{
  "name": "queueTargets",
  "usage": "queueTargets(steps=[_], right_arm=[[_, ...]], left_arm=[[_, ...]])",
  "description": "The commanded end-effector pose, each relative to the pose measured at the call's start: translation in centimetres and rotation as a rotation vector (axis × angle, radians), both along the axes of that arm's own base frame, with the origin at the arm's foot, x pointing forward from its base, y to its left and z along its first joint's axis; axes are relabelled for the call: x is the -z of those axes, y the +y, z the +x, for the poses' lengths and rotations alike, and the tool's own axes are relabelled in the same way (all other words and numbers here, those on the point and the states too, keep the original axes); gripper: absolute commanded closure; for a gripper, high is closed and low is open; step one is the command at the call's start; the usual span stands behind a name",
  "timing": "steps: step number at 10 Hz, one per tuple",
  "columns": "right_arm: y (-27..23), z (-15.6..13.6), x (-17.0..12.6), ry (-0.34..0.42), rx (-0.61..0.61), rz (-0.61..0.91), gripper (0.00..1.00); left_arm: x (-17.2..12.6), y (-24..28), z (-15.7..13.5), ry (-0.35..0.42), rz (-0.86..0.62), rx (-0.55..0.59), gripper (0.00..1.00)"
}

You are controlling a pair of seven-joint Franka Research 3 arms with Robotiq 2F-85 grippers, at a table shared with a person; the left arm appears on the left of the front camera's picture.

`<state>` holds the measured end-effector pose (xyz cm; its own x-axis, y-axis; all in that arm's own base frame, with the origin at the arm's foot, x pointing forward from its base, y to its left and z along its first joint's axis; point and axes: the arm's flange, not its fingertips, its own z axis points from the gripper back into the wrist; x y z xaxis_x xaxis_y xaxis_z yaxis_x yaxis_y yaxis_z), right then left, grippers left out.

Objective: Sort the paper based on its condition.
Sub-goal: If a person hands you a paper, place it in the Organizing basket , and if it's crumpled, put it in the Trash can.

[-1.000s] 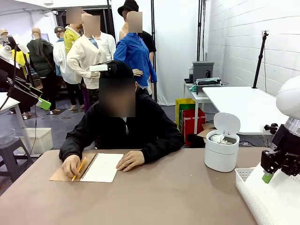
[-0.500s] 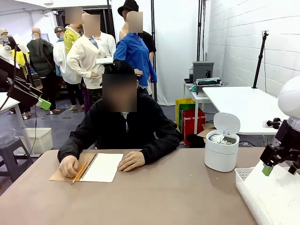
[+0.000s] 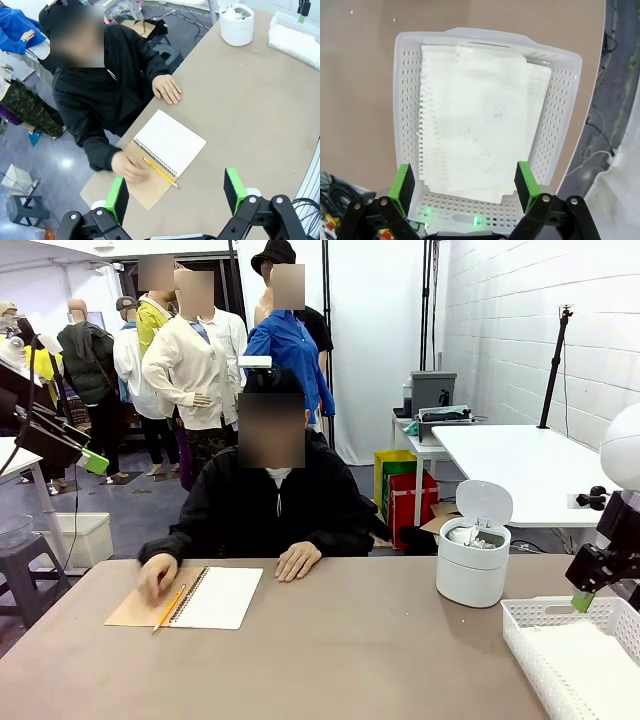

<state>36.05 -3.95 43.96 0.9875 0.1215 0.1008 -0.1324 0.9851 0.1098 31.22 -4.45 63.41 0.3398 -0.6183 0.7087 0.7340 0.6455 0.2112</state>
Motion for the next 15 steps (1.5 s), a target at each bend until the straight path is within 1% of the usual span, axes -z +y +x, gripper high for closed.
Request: queueTargets(steps=[1, 3, 5, 7, 8, 14, 15], right_arm=[[0.4, -1.8, 0.3, -0.014, -0.039, -0.026, 0.00], [0.9, -2.0, -1.5, -0.044, -0.100, -0.009, 0.00], [1.5, -2.5, -3.0, -0.058, -0.197, 0.025, 0.00], [1.9, -2.5, -3.5, -0.046, -0.204, 0.056, 0.00], [2.0, -2.0, -3.4, -0.062, -0.164, 0.000, 0.00], [2.0, -2.0, -3.4, -0.062, -0.164, 0.000, 0.00], [2.1, -2.3, -3.7, -0.057, -0.178, 0.009, 0.00]], left_arm=[[0.0, 0.0, 0.0, -0.002, 0.003, -0.014, 0.00], [0.0, 0.0, 0.0, -0.002, 0.003, -0.014, 0.00], [0.0, 0.0, 0.0, -0.002, 0.003, -0.014, 0.00], [0.0, 0.0, 0.0, -0.002, 0.003, -0.014, 0.00], [0.0, 0.0, 0.0, -0.002, 0.003, -0.014, 0.00], [0.0, 0.0, 0.0, -0.002, 0.003, -0.014, 0.00], [0.0, 0.0, 0.0, -0.002, 0.003, -0.014, 0.00]])
